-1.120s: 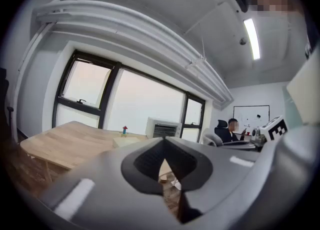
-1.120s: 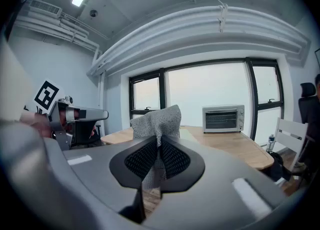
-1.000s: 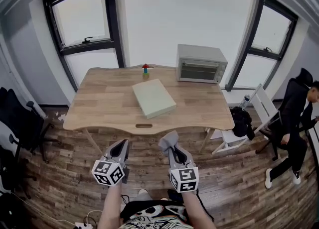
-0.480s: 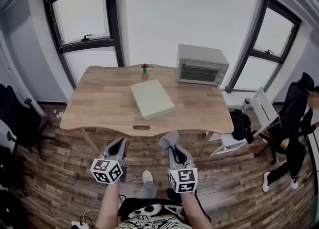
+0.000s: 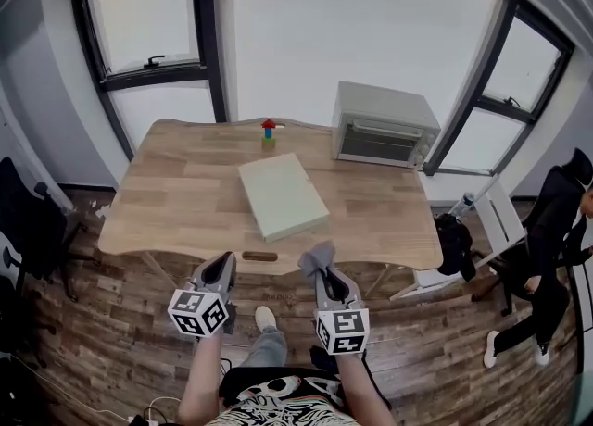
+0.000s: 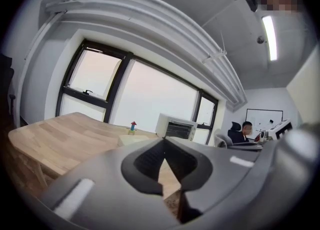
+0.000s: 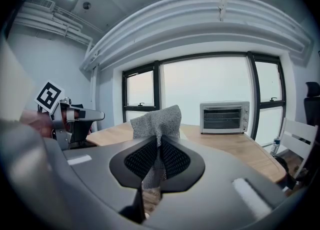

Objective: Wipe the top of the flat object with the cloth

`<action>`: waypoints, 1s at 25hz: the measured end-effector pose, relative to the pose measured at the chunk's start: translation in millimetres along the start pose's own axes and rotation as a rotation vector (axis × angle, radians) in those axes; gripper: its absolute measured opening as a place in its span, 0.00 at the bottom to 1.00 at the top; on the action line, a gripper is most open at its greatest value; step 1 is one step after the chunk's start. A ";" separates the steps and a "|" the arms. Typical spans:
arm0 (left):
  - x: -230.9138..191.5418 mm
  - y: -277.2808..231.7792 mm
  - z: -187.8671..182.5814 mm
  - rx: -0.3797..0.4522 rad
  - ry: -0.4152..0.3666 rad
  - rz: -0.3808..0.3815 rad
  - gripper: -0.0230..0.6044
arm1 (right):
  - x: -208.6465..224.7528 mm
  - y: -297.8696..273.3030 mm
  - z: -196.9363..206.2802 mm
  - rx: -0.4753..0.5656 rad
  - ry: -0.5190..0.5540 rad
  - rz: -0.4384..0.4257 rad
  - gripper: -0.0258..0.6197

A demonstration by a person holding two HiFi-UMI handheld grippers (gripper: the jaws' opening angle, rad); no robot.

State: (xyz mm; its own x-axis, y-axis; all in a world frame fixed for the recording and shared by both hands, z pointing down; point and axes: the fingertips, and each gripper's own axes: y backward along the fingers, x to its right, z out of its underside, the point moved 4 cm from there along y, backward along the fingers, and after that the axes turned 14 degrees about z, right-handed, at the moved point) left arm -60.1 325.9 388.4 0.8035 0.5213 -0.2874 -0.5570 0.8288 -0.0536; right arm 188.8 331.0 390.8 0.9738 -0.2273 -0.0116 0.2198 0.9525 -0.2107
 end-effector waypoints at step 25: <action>-254.0 -215.6 -14.8 -0.151 0.120 0.058 0.13 | -7.3 -318.6 -19.5 -0.205 0.050 0.122 0.07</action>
State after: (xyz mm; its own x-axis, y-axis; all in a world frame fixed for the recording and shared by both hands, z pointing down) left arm -147.2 11.8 458.9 0.7436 0.5317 -0.4053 -0.6338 0.7536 -0.1742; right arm 110.5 25.3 439.0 0.9871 -0.1278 -0.0965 0.0793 0.9136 -0.3989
